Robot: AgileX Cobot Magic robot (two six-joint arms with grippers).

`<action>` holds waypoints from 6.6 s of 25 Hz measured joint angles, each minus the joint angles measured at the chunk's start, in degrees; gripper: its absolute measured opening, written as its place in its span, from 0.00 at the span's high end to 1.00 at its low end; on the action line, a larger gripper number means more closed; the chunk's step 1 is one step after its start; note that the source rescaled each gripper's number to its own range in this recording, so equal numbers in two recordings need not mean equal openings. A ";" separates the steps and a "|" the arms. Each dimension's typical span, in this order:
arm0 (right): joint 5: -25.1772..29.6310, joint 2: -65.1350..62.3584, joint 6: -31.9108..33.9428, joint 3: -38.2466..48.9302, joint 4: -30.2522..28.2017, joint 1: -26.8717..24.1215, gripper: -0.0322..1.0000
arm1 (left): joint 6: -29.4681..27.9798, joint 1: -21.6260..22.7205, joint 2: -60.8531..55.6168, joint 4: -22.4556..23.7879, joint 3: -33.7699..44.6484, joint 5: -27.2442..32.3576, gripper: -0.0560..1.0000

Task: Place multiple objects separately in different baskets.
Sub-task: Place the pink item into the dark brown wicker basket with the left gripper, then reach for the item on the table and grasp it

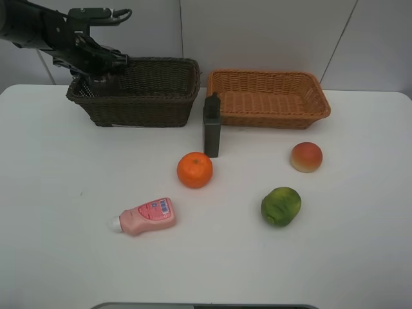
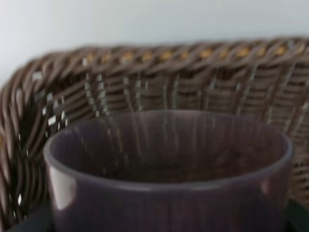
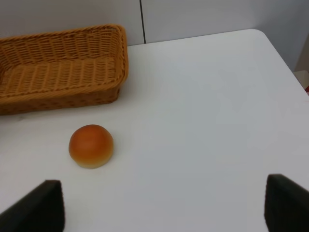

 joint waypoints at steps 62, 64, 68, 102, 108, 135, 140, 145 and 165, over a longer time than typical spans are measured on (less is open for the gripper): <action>0.00 0.00 0.00 0.00 0.00 0.00 0.14 | 38.53 -31.79 -21.15 -1.74 25.58 36.99 0.00; 0.00 0.00 0.00 0.00 0.00 0.00 0.14 | 38.53 -32.36 -21.15 -2.15 25.58 36.99 0.00; 0.00 0.00 0.00 0.00 0.00 0.00 0.14 | 36.82 -33.79 -21.15 -2.38 25.58 36.83 0.00; 0.00 0.00 0.00 0.00 0.00 0.00 0.14 | 31.06 -35.27 -15.75 -1.67 32.91 25.02 0.00; 0.00 0.00 0.00 0.00 0.00 0.00 0.14 | 32.98 -35.27 -15.73 -1.72 32.91 25.43 0.00; 0.00 0.00 0.00 0.00 0.00 0.00 0.14 | 63.55 -34.96 -15.73 -1.66 32.91 27.24 0.00; 0.00 0.00 0.00 0.00 0.00 0.00 0.14 | 63.60 -33.90 -15.69 -1.81 31.92 28.50 0.00; 0.00 0.00 0.00 0.00 0.00 0.00 0.14 | 63.60 -33.90 -15.19 -1.86 29.57 28.04 0.00; 0.00 0.00 0.00 0.00 0.00 0.00 0.14 | 63.60 -33.90 -11.41 -2.31 28.91 23.91 0.00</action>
